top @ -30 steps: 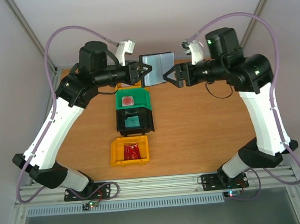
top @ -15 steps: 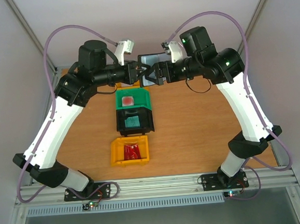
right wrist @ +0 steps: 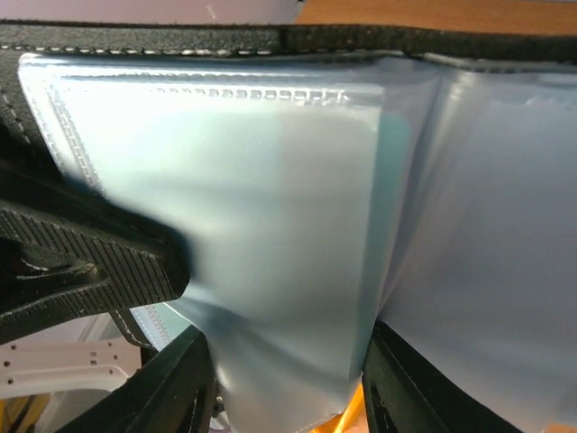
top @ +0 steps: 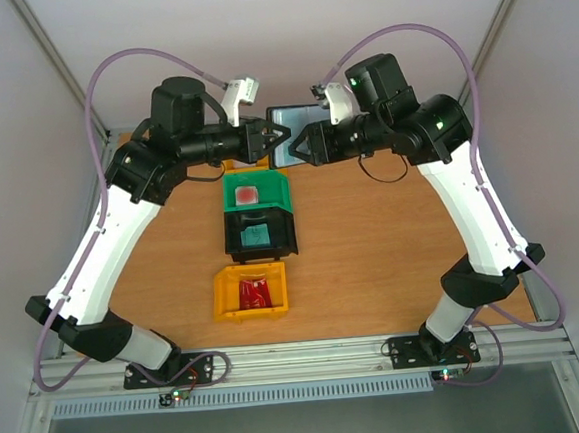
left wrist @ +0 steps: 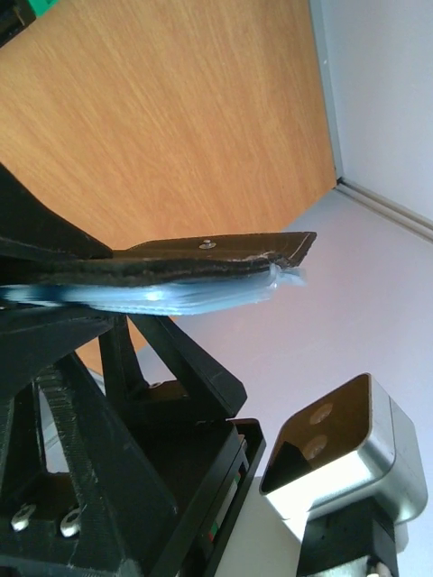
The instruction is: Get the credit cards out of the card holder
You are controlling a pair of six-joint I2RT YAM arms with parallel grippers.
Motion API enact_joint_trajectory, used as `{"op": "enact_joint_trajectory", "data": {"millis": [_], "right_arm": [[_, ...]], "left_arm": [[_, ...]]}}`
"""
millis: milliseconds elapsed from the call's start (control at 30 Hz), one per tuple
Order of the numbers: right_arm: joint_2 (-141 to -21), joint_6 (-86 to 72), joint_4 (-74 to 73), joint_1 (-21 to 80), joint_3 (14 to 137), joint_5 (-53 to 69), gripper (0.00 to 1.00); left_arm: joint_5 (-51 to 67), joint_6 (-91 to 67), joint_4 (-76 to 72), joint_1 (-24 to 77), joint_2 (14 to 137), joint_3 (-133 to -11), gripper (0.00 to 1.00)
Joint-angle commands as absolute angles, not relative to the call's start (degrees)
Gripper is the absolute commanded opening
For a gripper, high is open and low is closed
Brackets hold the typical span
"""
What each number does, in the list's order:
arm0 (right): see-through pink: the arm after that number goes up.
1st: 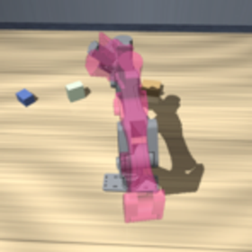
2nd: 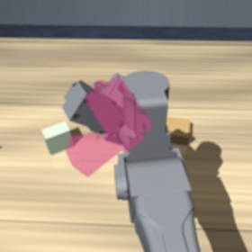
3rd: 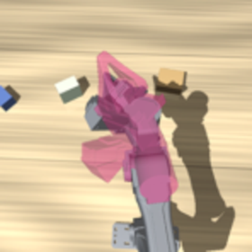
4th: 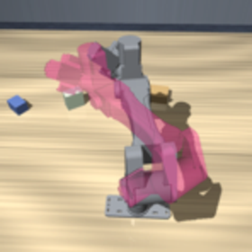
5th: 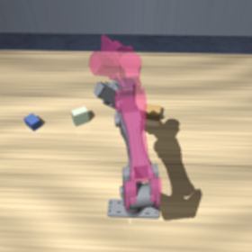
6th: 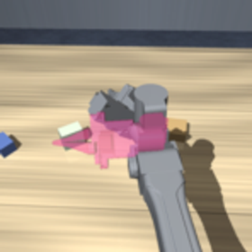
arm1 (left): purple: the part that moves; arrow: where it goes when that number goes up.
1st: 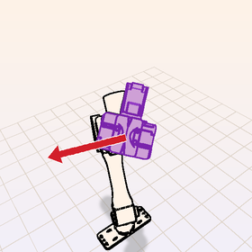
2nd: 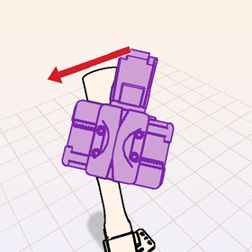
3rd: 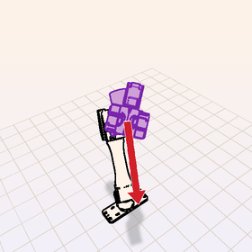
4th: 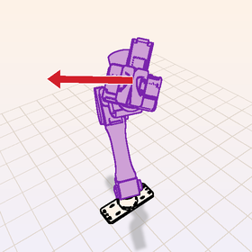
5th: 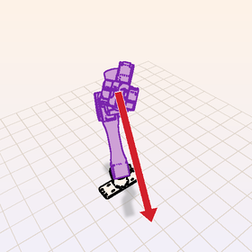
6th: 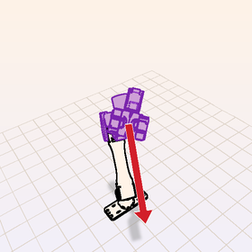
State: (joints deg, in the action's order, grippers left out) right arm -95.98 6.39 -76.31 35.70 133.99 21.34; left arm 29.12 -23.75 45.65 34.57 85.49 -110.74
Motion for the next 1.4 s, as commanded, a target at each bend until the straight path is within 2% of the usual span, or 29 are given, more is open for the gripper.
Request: {"op": "enact_joint_trajectory", "data": {"millis": [0, 100, 267, 400, 500, 633, 767, 933, 1000, 1200, 1300, 1367], "right_arm": [[-95.58, 7.98, -75.59, 35.6, 134.95, 23.02, 0.41], [-94.1, 9.22, -75.15, 33.98, 134.03, 27.34, 0.35], [-92.0, 8.73, -70.03, 32.05, 130.87, 33.7, 0.13], [-92.39, 7.4, -67.0, 32.08, 130.87, 34.73, 0.03], [-92.06, 7.51, -66.12, 31.53, 130.72, 36.26, 0.01], [-91.2, 8.15, -66.97, 29.7, 130.3, 40.3, 0.01], [-88.73, 7.0, -64.84, 26.02, 126.21, 46.88, 0.01], [-88.64, 6.53, -64.22, 25.09, 126.35, 50.77, 0.01], [-89.54, 6.59, -65.48, 25.13, 127.92, 51.41, 0.01], [-90.03, 6.51, -65.81, 25.13, 130.31, 53.59, 0.01], [-90.47, 5.9, -65.85, 25.14, 131.06, 54.76, 0.01], [-90.81, 5.84, -65.83, 25.14, 132.02, 55.0, 0.01]], "left_arm": [[38.24, -26.36, 38.57, 35.42, 84.38, -110.67, 0.0], [41.37, -28.65, 37.11, 35.04, 83.95, -110.26, 0.04], [47.74, -32.28, 31.85, 34.97, 83.75, -108.87, 0.12], [50.2, -34.3, 29.57, 34.94, 84.24, -108.69, 0.16], [51.45, -34.74, 29.36, 34.97, 83.73, -108.04, 0.22], [52.13, -34.85, 29.89, 34.78, 82.35, -106.77, 0.4], [52.01, -34.22, 30.22, 33.49, 81.75, -107.16, 0.44], [52.09, -33.7, 31.01, 33.2, 80.88, -105.78, 0.36], [49.57, -32.49, 33.35, 33.22, 80.52, -105.24, 0.3], [44.94, -27.78, 36.52, 33.18, 79.97, -104.14, 0.22], [42.56, -26.16, 39.04, 33.22, 80.08, -103.99, 0.13], [40.63, -23.33, 40.8, 33.2, 80.22, -104.13, 0.01]]}}
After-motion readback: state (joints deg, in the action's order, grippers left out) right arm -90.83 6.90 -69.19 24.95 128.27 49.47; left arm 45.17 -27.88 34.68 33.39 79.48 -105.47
